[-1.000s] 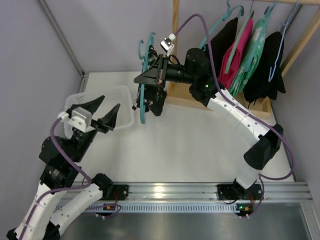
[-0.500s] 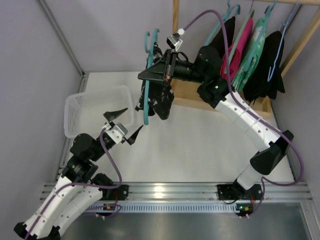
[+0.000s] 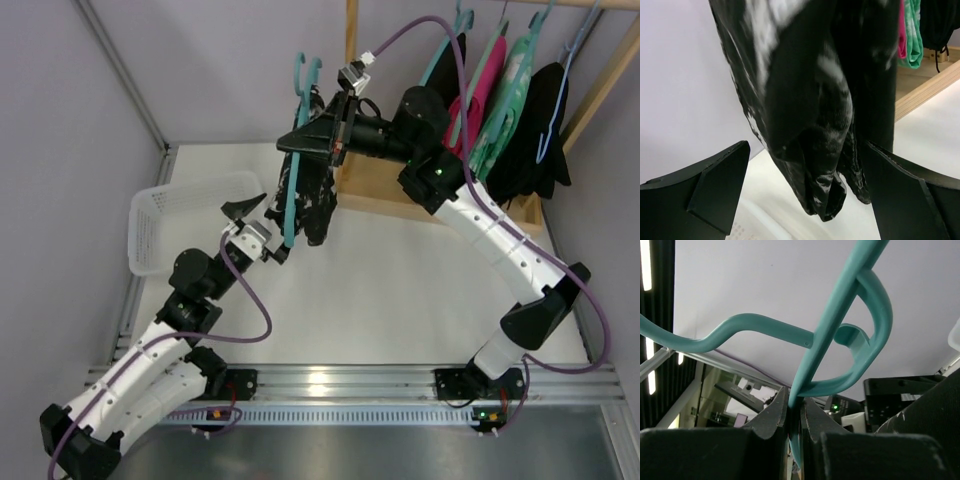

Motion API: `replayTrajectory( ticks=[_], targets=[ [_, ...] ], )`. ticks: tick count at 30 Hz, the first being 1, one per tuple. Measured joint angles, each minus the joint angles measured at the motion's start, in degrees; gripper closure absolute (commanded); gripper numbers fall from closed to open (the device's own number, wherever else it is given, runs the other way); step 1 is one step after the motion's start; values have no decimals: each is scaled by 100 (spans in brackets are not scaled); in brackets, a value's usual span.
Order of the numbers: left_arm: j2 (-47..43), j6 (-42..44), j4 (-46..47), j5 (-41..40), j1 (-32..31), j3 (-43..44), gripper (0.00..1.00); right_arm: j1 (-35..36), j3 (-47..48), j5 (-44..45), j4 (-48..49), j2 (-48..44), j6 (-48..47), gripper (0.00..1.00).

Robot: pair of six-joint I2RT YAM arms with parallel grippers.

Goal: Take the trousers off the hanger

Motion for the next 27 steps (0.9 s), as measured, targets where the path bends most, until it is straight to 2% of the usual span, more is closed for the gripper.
replayTrajectory(
  ticks=[3, 8, 13, 16, 18, 21, 27],
  targets=[
    [323, -11, 352, -125, 0, -74, 5, 2, 92, 4, 17, -42, 44, 100],
    [804, -20, 796, -428, 0, -76, 16, 2, 103, 2, 24, -160, 44, 100],
    [866, 4, 1034, -511, 0, -70, 31, 2, 103, -15, 24, -201, 68, 100],
    [866, 2, 1126, -518, 0, -63, 35, 2, 103, -15, 26, -203, 90, 100],
    [868, -9, 1134, -535, 0, -52, 35, 0, 105, -15, 26, -203, 94, 100],
    [876, -122, 1137, -555, 0, -13, 22, 0, 107, -15, 26, -203, 105, 100],
    [905, -372, 1189, -481, 0, 76, 12, 0, 144, -15, 13, -201, 129, 100]
  ],
)
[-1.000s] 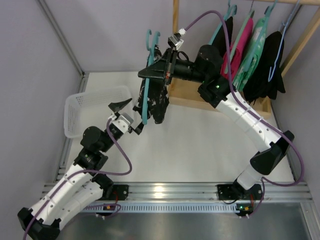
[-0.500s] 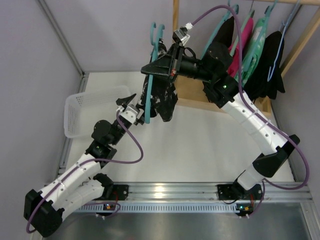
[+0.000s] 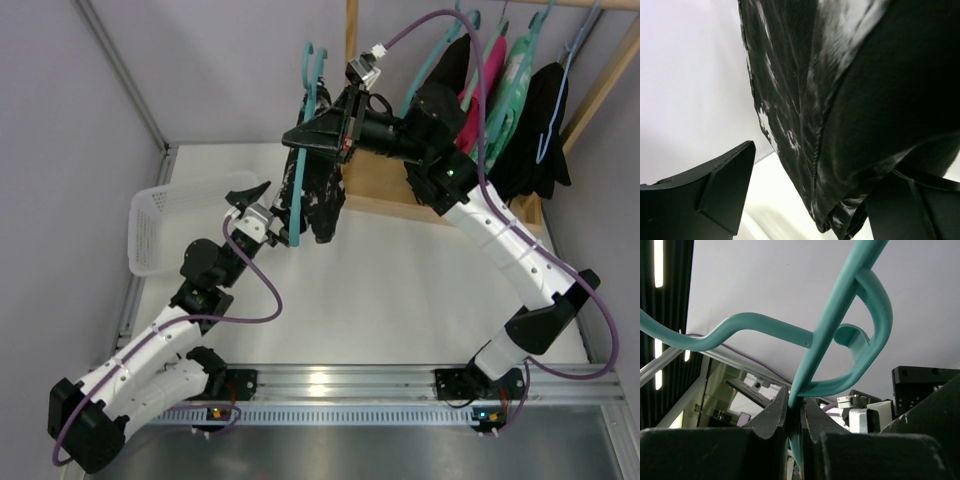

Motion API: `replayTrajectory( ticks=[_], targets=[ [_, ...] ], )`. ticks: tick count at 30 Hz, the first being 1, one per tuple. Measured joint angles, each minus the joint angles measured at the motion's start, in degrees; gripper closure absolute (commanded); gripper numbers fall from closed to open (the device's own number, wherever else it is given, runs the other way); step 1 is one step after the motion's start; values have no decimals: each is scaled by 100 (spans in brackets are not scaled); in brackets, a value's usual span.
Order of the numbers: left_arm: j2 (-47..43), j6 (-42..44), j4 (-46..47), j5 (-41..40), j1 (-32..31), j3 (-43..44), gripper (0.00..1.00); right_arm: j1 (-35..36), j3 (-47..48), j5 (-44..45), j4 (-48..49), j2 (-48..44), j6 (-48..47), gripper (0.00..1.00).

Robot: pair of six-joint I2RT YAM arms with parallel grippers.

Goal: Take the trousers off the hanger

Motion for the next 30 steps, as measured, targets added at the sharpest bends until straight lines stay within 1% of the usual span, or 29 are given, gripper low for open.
replayTrajectory(
  ticks=[6, 14, 22, 30],
  targets=[
    [313, -210, 254, -142, 0, 11, 7, 2, 273, 7, 20, 2, 74, 100],
    [660, -599, 612, -46, 0, 11, 2, 2, 341, 22, 61, 2, 114, 100],
    [660, -920, 743, 114, -4, 11, 2, 4, 341, 15, 63, 13, 166, 100],
    [520, -732, 848, 282, -284, -199, 2, 4, 341, -2, 94, 15, 164, 100]
  ],
)
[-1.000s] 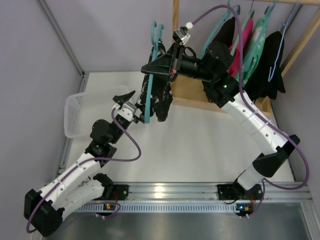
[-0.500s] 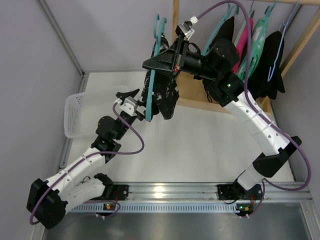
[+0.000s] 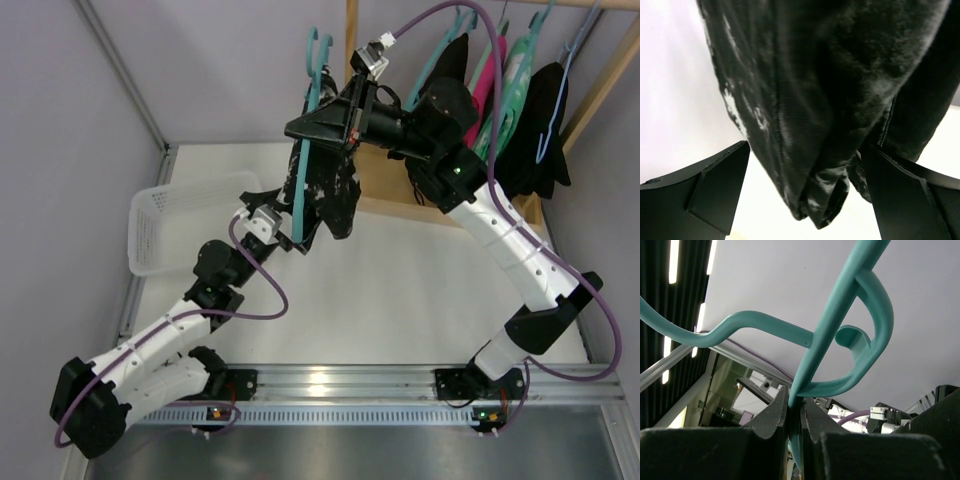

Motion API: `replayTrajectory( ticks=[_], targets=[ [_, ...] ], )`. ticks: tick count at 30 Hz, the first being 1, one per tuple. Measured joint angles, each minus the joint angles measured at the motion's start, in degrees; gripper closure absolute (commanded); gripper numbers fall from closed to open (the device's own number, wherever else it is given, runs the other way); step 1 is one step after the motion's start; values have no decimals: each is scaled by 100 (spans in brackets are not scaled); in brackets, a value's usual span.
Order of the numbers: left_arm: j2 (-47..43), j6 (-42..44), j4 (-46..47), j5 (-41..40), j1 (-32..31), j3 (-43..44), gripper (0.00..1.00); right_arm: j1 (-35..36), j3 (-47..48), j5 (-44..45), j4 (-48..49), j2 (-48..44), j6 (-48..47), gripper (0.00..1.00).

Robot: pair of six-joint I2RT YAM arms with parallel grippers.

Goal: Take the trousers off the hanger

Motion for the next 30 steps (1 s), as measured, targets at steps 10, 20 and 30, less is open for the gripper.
replayTrajectory(
  ticks=[10, 20, 30],
  targets=[
    [391, 131, 227, -564, -26, 48, 4, 0, 0, -2, 9, 2, -20, 100],
    [688, 293, 564, -702, -33, 188, 37, 0, 0, 0, 55, 2, -4, 100],
    [632, 400, 448, -979, -37, 315, 100, -140, 0, -35, 74, 0, -9, 100]
  ],
)
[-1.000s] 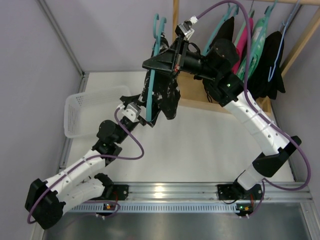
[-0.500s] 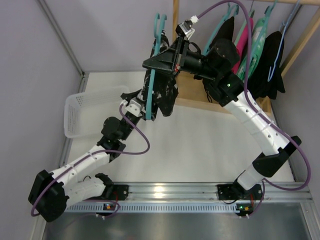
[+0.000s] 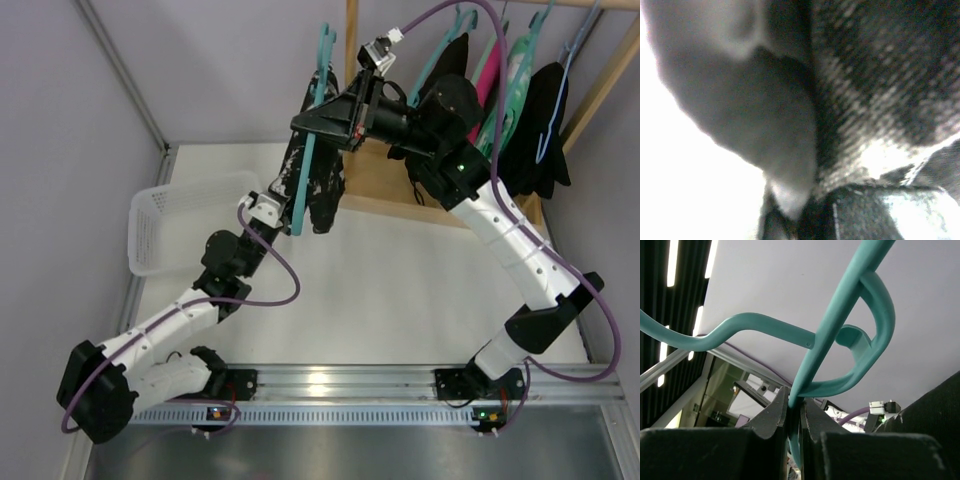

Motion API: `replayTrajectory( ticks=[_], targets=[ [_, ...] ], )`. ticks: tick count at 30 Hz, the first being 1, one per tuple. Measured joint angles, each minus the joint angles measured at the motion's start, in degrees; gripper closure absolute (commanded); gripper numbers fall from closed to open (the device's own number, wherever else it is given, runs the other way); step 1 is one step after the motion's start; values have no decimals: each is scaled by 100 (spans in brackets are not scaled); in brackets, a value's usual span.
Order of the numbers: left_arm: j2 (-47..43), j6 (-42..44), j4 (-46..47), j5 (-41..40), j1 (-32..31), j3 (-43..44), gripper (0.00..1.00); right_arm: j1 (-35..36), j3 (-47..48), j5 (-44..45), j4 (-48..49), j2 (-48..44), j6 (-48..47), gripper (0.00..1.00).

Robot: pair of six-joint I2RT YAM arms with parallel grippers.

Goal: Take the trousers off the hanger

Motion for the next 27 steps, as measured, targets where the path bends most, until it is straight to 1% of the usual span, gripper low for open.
replayTrajectory(
  ticks=[4, 11, 18, 22, 25, 27],
  targets=[
    [-238, -68, -382, -179, 2, 24, 100, -227, -153, -138, 7, -46, -48, 100],
    [-702, -376, -1473, -341, 11, 369, 100, -664, -1040, -332, 339, -262, -404, 100],
    [-960, -520, -1882, -361, 13, 745, 100, -841, -1661, -494, 402, -275, -621, 100],
    [-1043, -514, -2031, -337, 13, 787, 100, -892, -1700, -553, 389, -275, -654, 100],
    [-1119, -516, -2170, -271, 13, 743, 96, -922, -1622, -584, 391, -275, -660, 100],
    [-1200, -522, -2205, -221, 13, 645, 88, -938, -1491, -590, 350, -273, -669, 100]
  ],
)
